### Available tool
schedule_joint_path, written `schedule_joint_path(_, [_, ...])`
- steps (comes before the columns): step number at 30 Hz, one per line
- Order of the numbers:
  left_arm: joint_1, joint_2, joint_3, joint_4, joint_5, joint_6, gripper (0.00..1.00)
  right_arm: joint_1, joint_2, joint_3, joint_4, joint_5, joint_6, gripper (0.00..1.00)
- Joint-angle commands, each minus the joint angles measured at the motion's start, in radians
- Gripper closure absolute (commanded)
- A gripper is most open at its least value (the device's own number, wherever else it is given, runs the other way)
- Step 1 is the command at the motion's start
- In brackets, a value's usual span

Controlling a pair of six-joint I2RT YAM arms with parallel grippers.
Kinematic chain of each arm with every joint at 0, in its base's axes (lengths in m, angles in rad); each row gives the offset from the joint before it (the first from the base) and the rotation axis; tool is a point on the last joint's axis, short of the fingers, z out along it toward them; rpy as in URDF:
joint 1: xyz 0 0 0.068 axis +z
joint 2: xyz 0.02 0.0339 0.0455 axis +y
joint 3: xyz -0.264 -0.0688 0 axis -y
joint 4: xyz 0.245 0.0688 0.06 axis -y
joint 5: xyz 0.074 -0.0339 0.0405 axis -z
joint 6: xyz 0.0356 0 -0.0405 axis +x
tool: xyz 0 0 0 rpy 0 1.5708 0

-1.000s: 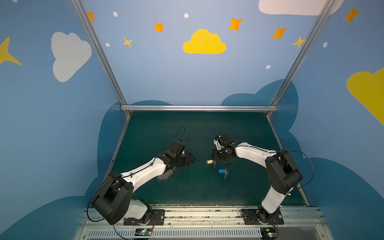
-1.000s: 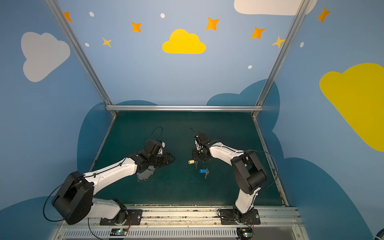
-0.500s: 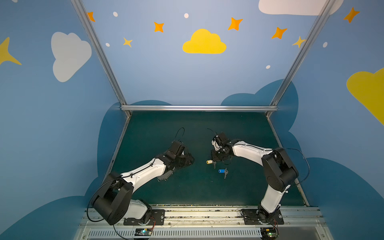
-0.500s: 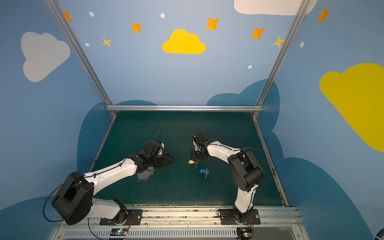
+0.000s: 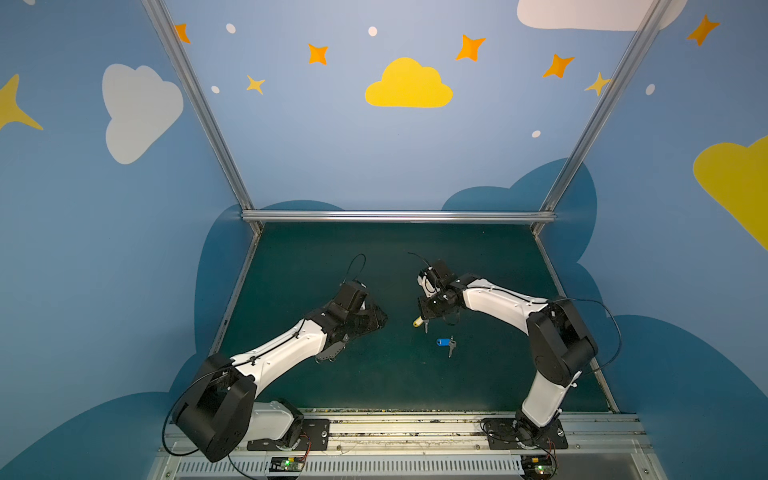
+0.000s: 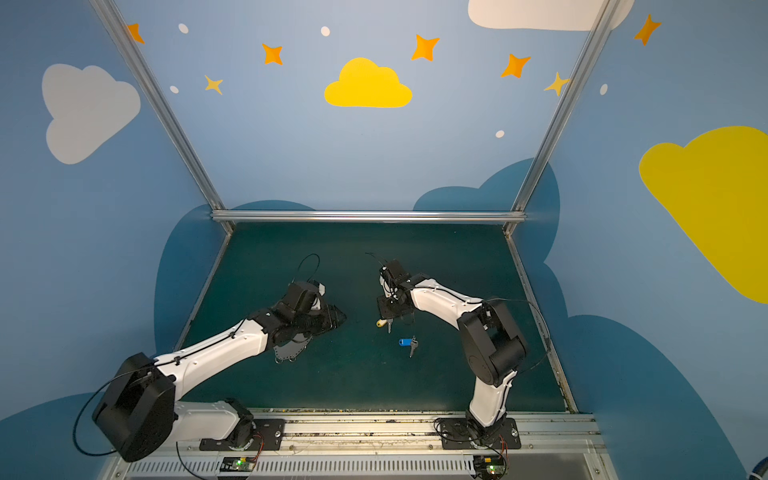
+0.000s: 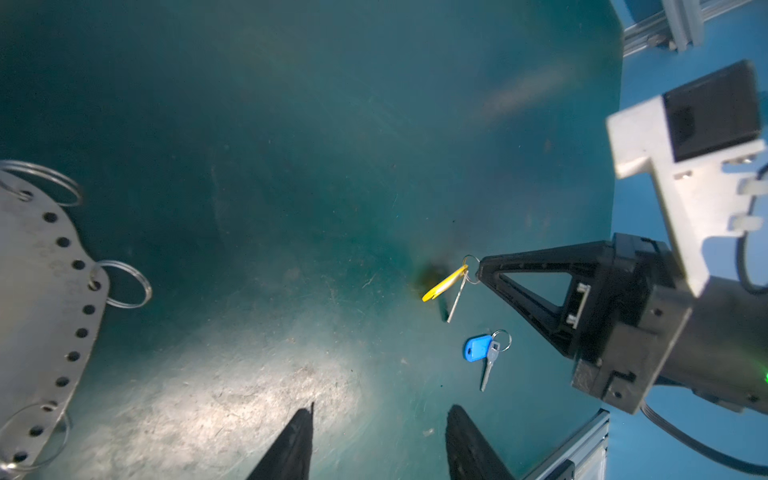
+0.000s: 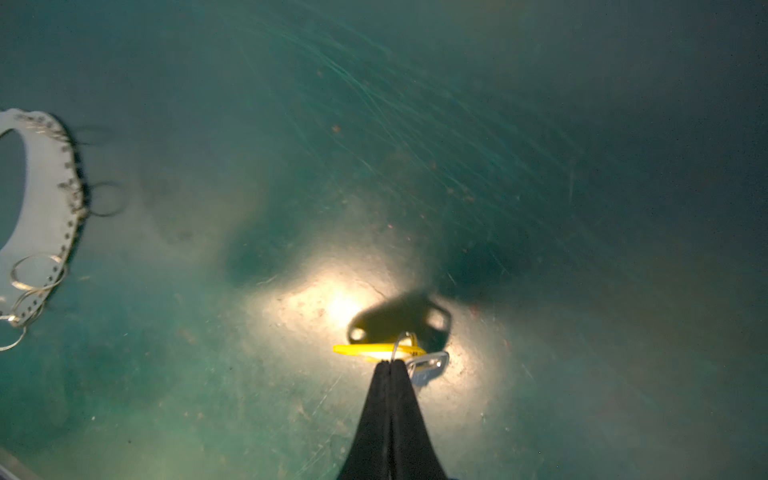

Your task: Put the keys on the keyring

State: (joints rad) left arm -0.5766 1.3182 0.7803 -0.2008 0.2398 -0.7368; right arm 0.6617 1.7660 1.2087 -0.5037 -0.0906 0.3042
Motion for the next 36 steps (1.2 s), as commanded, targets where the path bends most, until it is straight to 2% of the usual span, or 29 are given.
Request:
schedule_joint_path(1, [0.021, -0.047, 0.073, -0.052, -0.02, 0.004, 0.46, 0.019, -0.129, 0.019, 0.02, -0.022, -0.102, 1.0])
schedule_joint_path(3, [0.038, -0.066, 0.105, -0.064, -0.014, 0.018, 0.46, 0.02, -0.204, -0.015, 0.093, -0.079, -0.139, 1.0])
schedule_joint_path(9, [0.105, -0.109, 0.194, -0.051, 0.153, 0.05, 0.46, 0.017, -0.464, -0.193, 0.448, -0.355, -0.197, 1.0])
schedule_joint_path(14, [0.176, -0.161, 0.183, 0.069, 0.323, 0.026, 0.54, -0.011, -0.581, -0.274, 0.629, -0.504, -0.15, 1.0])
schedule_joint_path(18, [0.178, -0.18, 0.156, 0.178, 0.441, 0.016, 0.62, -0.043, -0.589, -0.29, 0.699, -0.629, -0.073, 1.0])
schedule_joint_path(22, [0.163, -0.188, 0.126, 0.254, 0.498, -0.001, 0.67, -0.058, -0.589, -0.304, 0.745, -0.654, -0.012, 1.0])
schedule_joint_path(28, [0.112, -0.201, 0.141, 0.222, 0.436, 0.02, 0.68, -0.065, -0.591, -0.291, 0.721, -0.643, 0.039, 1.0])
schedule_joint_path(33, [0.105, -0.187, 0.168, 0.201, 0.401, -0.02, 0.65, -0.06, -0.595, -0.288, 0.667, -0.611, -0.015, 1.0])
schedule_joint_path(36, [0.102, -0.174, 0.182, 0.205, 0.407, -0.064, 0.64, -0.045, -0.601, -0.293, 0.642, -0.55, -0.062, 1.0])
